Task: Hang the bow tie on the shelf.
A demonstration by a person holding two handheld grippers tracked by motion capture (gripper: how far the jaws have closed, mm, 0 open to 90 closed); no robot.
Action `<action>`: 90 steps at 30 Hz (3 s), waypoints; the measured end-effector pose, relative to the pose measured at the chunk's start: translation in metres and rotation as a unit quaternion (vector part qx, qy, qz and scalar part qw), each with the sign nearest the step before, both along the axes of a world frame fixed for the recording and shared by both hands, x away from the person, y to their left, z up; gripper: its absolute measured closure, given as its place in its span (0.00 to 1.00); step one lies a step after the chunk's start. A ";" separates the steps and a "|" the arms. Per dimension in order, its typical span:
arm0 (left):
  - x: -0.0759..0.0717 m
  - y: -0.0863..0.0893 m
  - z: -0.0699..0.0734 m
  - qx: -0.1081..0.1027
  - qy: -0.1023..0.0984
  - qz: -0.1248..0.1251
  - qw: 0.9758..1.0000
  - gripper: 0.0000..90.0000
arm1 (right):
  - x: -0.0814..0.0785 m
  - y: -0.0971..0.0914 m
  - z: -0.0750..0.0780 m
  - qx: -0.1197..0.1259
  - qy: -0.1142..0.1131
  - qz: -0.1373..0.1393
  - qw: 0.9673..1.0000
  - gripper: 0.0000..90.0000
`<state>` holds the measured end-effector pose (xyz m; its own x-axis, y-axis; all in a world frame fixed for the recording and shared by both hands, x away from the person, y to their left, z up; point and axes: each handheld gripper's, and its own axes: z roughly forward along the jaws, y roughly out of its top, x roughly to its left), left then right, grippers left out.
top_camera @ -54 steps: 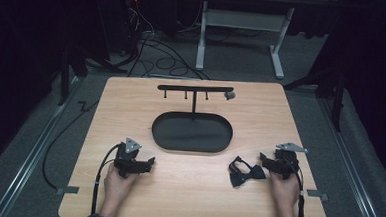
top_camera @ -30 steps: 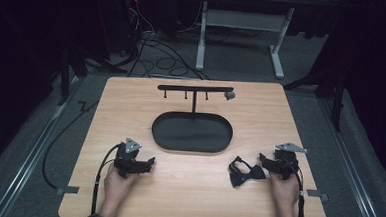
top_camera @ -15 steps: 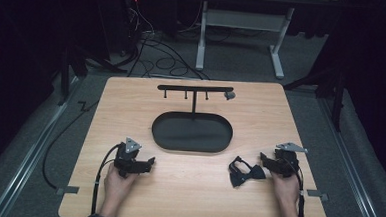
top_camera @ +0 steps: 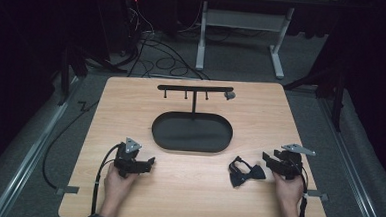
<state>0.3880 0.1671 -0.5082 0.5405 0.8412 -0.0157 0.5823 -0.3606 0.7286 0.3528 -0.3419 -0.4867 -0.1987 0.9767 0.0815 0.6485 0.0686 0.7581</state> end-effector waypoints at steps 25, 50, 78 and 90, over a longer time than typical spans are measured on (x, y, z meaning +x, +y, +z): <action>0.000 0.000 0.000 0.000 0.000 0.000 1.000 0.18 | -0.027 0.005 0.012 0.037 -0.006 0.027 0.999 0.59; 0.000 0.000 0.000 0.000 0.000 0.000 1.000 0.17 | -0.036 0.039 0.022 0.038 -0.017 0.099 0.994 0.65; 0.000 0.000 0.000 0.000 0.000 0.000 1.000 0.18 | -0.020 0.059 0.002 0.021 0.018 0.135 0.990 0.93; 0.000 0.000 0.000 0.000 0.000 0.000 1.000 0.18 | -0.026 0.053 0.009 0.034 -0.003 0.138 0.990 1.00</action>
